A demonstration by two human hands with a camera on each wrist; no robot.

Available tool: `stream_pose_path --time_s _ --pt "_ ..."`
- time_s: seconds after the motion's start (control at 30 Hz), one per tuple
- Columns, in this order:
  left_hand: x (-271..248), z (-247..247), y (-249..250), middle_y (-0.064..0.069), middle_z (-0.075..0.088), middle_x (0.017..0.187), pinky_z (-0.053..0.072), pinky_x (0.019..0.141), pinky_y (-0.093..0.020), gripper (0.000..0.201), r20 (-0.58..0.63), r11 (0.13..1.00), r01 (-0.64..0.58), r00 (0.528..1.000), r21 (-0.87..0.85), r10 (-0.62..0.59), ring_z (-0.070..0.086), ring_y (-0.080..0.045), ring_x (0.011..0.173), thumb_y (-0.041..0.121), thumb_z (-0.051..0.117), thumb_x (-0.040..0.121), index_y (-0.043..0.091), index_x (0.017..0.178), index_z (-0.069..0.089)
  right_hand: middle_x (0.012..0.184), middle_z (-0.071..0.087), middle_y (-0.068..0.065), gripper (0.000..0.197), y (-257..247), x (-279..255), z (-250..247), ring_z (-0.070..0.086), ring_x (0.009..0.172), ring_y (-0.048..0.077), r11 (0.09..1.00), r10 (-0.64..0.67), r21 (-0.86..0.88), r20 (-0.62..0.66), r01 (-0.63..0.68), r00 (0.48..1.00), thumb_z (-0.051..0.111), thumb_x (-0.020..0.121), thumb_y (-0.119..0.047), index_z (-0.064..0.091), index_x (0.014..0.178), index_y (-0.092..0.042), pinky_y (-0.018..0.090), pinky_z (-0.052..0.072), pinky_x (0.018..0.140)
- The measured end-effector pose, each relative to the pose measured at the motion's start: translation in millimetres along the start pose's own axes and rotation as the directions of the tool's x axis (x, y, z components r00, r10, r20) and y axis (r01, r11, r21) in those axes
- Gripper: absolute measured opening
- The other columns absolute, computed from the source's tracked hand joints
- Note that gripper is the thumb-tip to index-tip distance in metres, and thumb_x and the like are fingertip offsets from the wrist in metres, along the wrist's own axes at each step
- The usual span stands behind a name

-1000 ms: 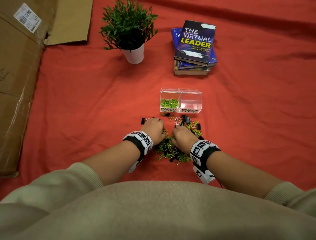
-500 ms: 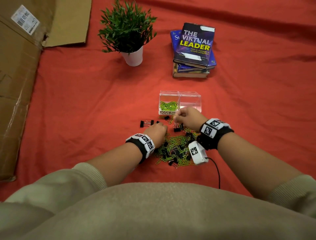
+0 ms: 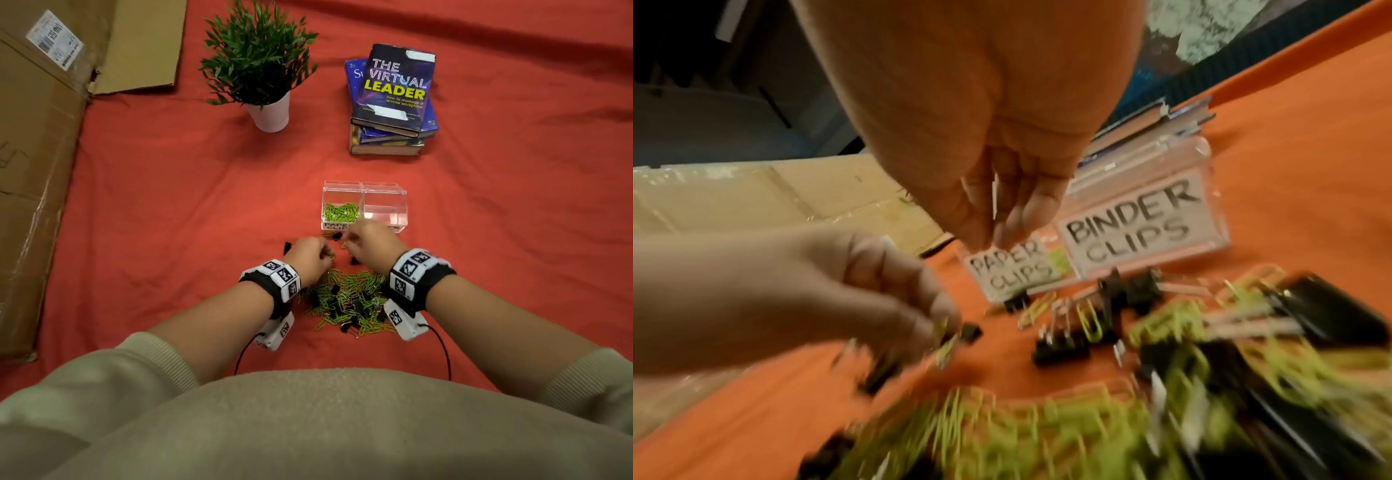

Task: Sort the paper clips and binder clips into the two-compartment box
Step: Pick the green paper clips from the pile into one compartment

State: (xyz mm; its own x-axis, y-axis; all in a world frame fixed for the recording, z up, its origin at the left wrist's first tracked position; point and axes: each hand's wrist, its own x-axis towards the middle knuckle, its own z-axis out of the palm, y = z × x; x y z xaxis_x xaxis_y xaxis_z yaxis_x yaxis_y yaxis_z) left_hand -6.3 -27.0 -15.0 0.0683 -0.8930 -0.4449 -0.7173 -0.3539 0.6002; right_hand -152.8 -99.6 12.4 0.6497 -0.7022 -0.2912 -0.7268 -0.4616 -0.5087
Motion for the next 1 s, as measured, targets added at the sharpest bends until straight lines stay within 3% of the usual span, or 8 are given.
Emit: stream_pose_path --time_s 0.1,0.23,0.37,0.57,0.67,0.77,0.87,1.0 --pt "3 -9 7 0.001 0.065 0.085 0.047 0.064 -0.027 0.011 -0.023 0.973 0.032 0.999 -0.229 -0.038 0.058 -0.015 0.073 0.012 0.060 0.090 0.018 0.096 0.067 0.105 0.059 0.006 0.021 10 -18 25 0.061 0.094 0.021 0.995 -0.030 -0.090 0.198 0.049 0.980 0.054 0.089 -0.015 0.067 0.104 -0.009 0.024 0.050 0.078" --pt "4 -26 16 0.002 0.062 0.081 0.048 0.063 -0.028 0.012 -0.005 0.891 0.079 0.996 -0.446 -0.091 0.054 -0.012 0.066 0.008 0.062 0.089 0.017 0.095 0.066 0.111 0.049 0.008 0.036 17 -31 43 0.052 0.104 0.024 0.978 -0.041 -0.191 0.199 0.080 0.979 0.058 0.087 -0.018 0.058 0.121 -0.007 0.030 0.046 0.084" --pt "3 -31 18 0.002 0.058 0.076 0.043 0.053 -0.018 0.014 0.041 0.873 0.112 0.994 -0.476 -0.105 0.049 -0.008 0.059 0.003 0.060 0.089 0.008 0.101 0.065 0.112 0.053 0.012 0.032 17 -37 51 0.054 0.103 0.028 0.966 -0.065 -0.236 0.167 0.104 0.984 0.057 0.089 -0.017 0.060 0.118 -0.003 0.035 0.050 0.090" --pt "1 -31 13 -0.003 0.062 0.084 0.051 0.071 -0.026 0.015 0.087 0.910 0.146 0.989 -0.388 -0.122 0.057 -0.012 0.072 0.001 0.058 0.090 0.005 0.103 0.064 0.112 0.054 0.013 0.025 15 -42 58 0.048 0.108 0.028 0.968 -0.059 -0.232 0.153 0.094 0.986 0.046 0.095 -0.014 0.058 0.112 0.000 0.034 0.039 0.094" --pt "1 -33 13 -0.002 0.061 0.083 0.051 0.059 -0.016 0.015 0.098 0.901 0.168 0.985 -0.400 -0.140 0.057 -0.010 0.066 -0.001 0.056 0.091 0.003 0.104 0.062 0.116 0.051 0.014 0.021 17 -42 61 0.045 0.108 0.027 0.962 -0.036 -0.262 0.163 0.079 0.986 0.049 0.093 -0.008 0.052 0.113 -0.002 0.034 0.036 0.095" --pt "2 -36 14 -0.003 0.059 0.081 0.053 0.059 -0.022 0.014 0.120 0.883 0.174 0.984 -0.436 -0.135 0.058 -0.013 0.059 -0.001 0.055 0.091 0.006 0.103 0.060 0.110 0.054 0.009 0.015 14 -39 55 0.047 0.100 0.022 0.984 0.037 -0.176 0.200 -0.001 0.979 0.049 0.095 -0.012 0.052 0.108 -0.006 0.028 0.039 0.086" --pt "4 -39 21 -0.002 0.060 0.084 0.052 0.063 -0.024 0.015 0.077 0.892 0.144 0.989 -0.429 -0.122 0.058 -0.012 0.059 0.002 0.055 0.092 0.007 0.105 0.060 0.082 0.057 -0.005 0.008 11 -32 35 0.051 0.067 0.010 0.982 0.137 0.104 0.196 -0.160 0.971 0.049 0.096 -0.019 0.053 0.092 -0.013 0.020 0.039 0.056" --pt "23 -48 40 -0.001 0.060 0.085 0.053 0.065 -0.028 0.013 -0.132 0.916 0.034 0.987 -0.400 -0.094 0.058 -0.015 0.066 0.003 0.056 0.091 0.012 0.099 0.061 0.079 0.061 -0.001 0.009 12 -21 6 0.053 0.066 0.013 0.919 0.193 0.321 0.148 -0.231 0.970 0.055 0.094 -0.023 0.057 0.087 -0.017 0.023 0.043 0.055"
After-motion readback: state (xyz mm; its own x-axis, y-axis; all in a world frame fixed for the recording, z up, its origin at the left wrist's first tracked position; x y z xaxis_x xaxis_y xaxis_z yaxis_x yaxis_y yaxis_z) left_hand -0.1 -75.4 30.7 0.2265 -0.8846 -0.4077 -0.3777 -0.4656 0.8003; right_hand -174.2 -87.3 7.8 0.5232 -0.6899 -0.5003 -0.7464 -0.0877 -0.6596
